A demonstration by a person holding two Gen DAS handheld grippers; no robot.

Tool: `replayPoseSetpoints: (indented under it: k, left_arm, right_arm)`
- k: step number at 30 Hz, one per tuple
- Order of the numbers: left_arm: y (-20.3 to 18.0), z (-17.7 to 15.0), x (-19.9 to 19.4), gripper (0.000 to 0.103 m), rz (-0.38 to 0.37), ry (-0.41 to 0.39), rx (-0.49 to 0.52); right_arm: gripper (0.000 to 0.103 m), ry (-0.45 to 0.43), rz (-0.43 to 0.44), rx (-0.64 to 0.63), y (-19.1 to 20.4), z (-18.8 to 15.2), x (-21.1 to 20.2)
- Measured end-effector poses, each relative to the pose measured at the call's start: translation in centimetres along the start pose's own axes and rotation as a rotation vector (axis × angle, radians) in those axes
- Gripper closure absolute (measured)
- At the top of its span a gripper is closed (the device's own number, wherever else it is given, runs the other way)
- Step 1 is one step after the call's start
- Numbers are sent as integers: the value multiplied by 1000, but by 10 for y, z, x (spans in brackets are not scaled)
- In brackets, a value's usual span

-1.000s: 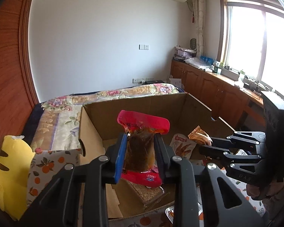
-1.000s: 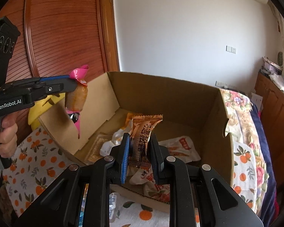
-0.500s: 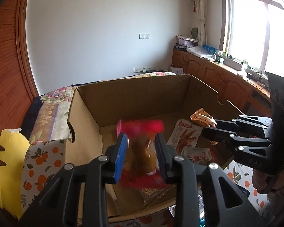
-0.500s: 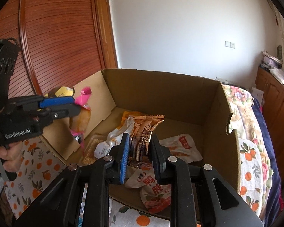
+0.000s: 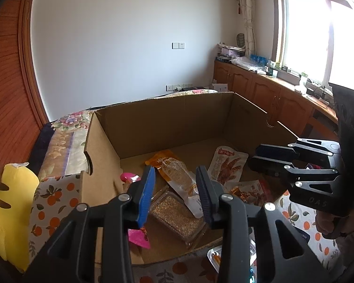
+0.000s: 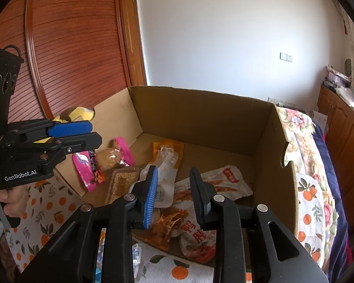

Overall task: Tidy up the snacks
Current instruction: 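Open the left tool to drop the pink packet while the right tool releases the copper bar, then move the left tool toward the teal packet while the right tool grasps the white duck-gizzard pouch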

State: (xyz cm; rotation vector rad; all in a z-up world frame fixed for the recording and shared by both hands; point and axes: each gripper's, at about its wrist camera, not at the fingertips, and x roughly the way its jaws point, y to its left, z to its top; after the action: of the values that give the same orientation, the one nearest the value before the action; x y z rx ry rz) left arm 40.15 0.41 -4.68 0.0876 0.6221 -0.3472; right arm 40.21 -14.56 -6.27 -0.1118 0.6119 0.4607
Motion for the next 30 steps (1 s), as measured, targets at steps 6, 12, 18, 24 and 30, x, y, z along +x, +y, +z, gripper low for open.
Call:
replayPoseSetpoints:
  k: [6, 12, 18, 24, 30]
  left_arm:
    - [-5, 0, -21, 67, -2, -21, 2]
    - [-15, -1, -49, 66, -4, -49, 14]
    - [-27, -14, -71, 64, -13, -52, 22]
    - [-36, -35, -79, 63, -23, -27, 28]
    - [-43, -59, -82, 62, -28, 4, 22]
  right_arm:
    - [75, -25, -13, -5, 6, 2, -25]
    - [75, -40, -36, -23, 18, -1, -58]
    - [74, -42, -52, -10, 28, -11, -87]
    - [73, -32, -71, -4, 39, -26, -106]
    - [70, -7, -79, 22, 42, -46, -114]
